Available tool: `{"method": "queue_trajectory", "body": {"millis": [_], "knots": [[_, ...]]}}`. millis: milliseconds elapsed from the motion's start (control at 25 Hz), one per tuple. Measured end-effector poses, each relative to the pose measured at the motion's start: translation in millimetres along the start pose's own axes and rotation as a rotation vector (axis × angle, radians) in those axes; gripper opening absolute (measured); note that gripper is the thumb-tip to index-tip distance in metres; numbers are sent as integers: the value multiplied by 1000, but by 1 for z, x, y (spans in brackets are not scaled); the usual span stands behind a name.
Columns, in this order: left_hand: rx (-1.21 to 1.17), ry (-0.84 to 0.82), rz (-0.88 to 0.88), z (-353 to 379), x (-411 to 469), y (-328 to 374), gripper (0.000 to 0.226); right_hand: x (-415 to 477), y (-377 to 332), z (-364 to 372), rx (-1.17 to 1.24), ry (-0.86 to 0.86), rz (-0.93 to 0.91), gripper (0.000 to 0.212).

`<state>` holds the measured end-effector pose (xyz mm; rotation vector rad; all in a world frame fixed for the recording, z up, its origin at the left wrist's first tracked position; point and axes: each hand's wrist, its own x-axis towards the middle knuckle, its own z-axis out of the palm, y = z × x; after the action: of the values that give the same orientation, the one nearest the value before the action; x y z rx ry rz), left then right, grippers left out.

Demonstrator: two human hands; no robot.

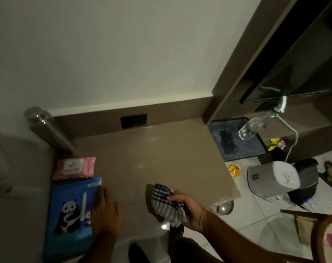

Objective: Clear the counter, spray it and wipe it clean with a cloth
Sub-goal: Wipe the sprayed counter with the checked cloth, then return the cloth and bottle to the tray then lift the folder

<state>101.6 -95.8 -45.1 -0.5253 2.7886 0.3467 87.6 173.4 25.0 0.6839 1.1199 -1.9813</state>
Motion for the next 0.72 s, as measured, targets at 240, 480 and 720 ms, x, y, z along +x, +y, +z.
{"method": "queue_trajectory", "body": {"millis": [240, 480, 720], "knots": [[-17, 27, 414, 4, -18, 126, 80, -3, -63, -77, -27, 267, -140, 77], [20, -13, 495, 21, -21, 221, 65, 9, -183, -192, 96, 523, -319, 55], [72, 12, 392, 37, 0, 252, 70, 53, -292, -267, -313, 753, -452, 27]]}}
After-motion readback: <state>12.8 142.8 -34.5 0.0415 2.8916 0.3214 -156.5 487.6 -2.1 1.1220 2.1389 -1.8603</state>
